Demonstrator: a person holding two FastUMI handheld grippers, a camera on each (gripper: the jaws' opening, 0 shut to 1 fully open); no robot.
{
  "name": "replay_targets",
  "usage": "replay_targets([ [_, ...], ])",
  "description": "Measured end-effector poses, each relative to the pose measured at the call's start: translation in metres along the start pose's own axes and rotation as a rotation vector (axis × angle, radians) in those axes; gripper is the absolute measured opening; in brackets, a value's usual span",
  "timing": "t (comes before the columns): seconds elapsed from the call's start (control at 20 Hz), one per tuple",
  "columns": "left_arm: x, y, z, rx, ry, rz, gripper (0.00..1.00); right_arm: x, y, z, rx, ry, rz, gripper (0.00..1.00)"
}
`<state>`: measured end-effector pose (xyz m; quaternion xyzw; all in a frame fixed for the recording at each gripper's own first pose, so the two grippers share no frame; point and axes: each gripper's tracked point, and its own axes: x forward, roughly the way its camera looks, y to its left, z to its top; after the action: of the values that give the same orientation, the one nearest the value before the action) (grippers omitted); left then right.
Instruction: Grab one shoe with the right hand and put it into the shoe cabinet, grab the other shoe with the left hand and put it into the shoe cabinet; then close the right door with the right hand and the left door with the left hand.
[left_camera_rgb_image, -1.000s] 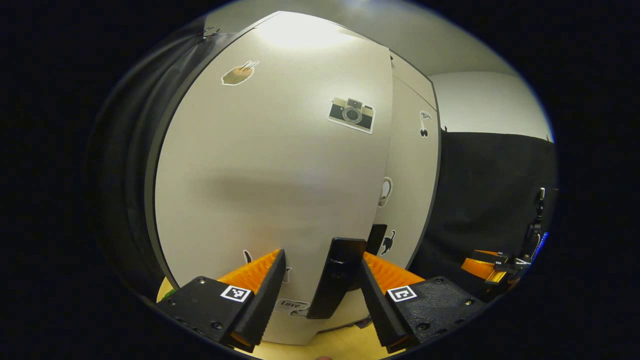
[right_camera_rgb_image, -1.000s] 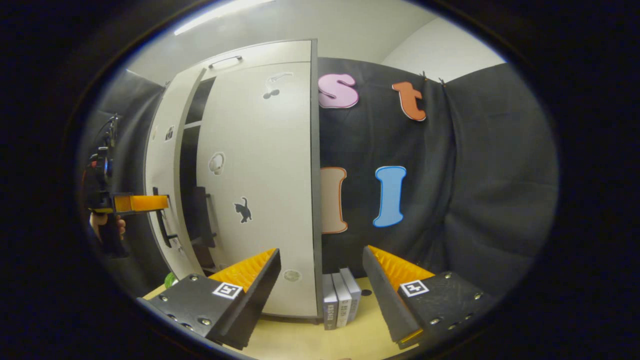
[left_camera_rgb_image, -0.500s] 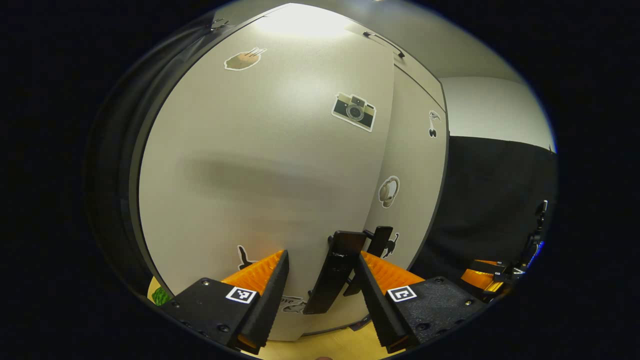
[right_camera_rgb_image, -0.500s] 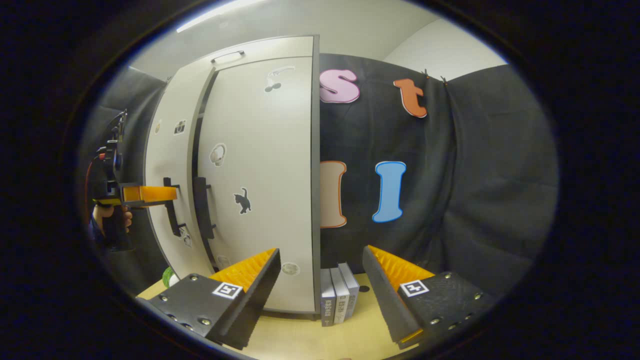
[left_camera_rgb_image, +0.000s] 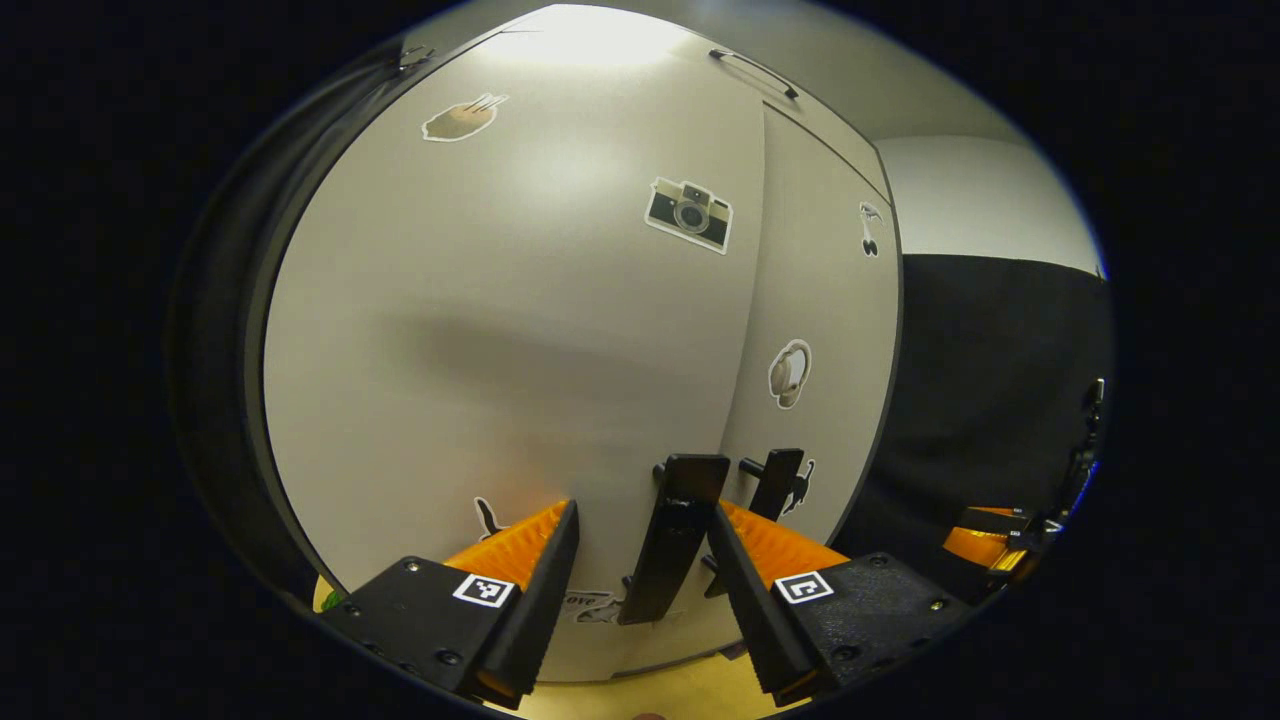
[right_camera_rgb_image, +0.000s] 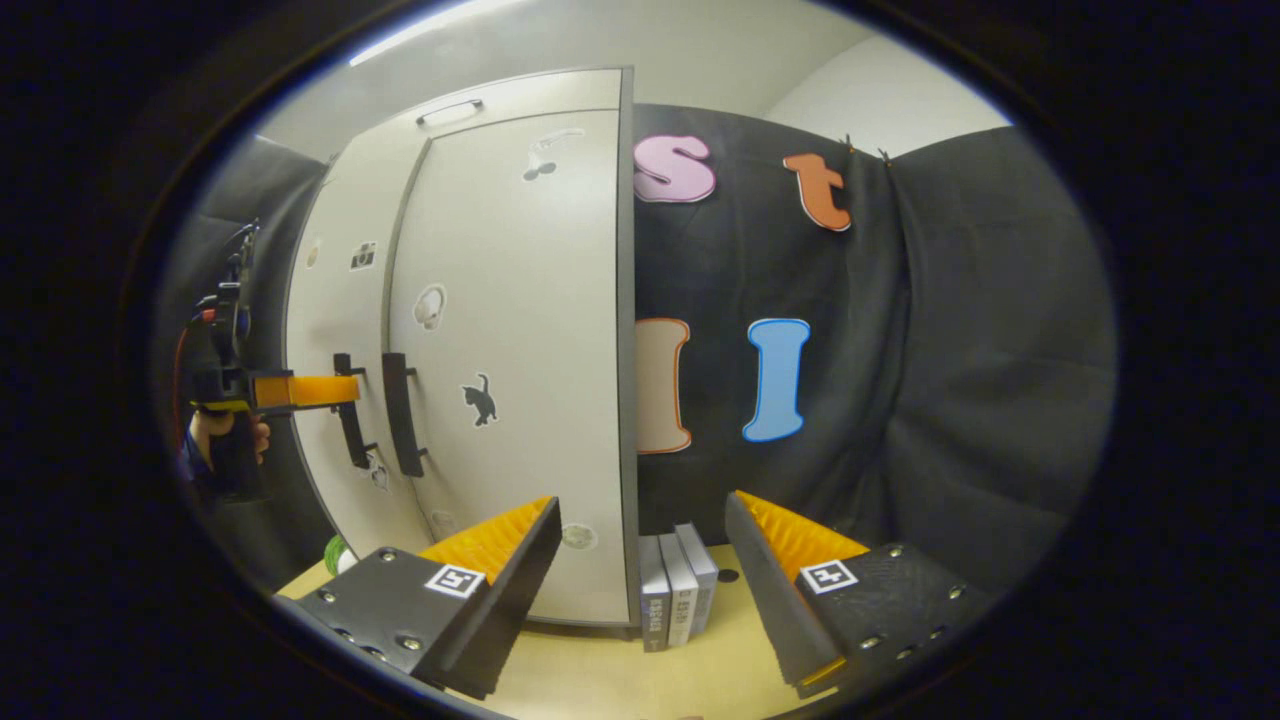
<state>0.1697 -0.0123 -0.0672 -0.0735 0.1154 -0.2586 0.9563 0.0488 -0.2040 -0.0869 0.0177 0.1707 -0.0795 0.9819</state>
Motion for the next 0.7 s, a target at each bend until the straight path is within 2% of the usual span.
replay_targets([
  [0.45, 0.003, 0.001, -0.003, 0.015, 0.015, -0.005, 0.80, 0.002, 0.008, 0.005, 0.003, -0.007, 0.023, 0.99],
  [0.6, 0.000, 0.000, -0.003, 0.023, 0.023, 0.025, 0.82, -0.002, 0.016, 0.011, 0.012, -0.019, 0.030, 0.99],
  [0.7, -0.004, 0.001, 0.005, 0.065, 0.009, 0.064, 0.84, -0.009, 0.024, 0.029, 0.019, -0.056, 0.033, 0.99],
])
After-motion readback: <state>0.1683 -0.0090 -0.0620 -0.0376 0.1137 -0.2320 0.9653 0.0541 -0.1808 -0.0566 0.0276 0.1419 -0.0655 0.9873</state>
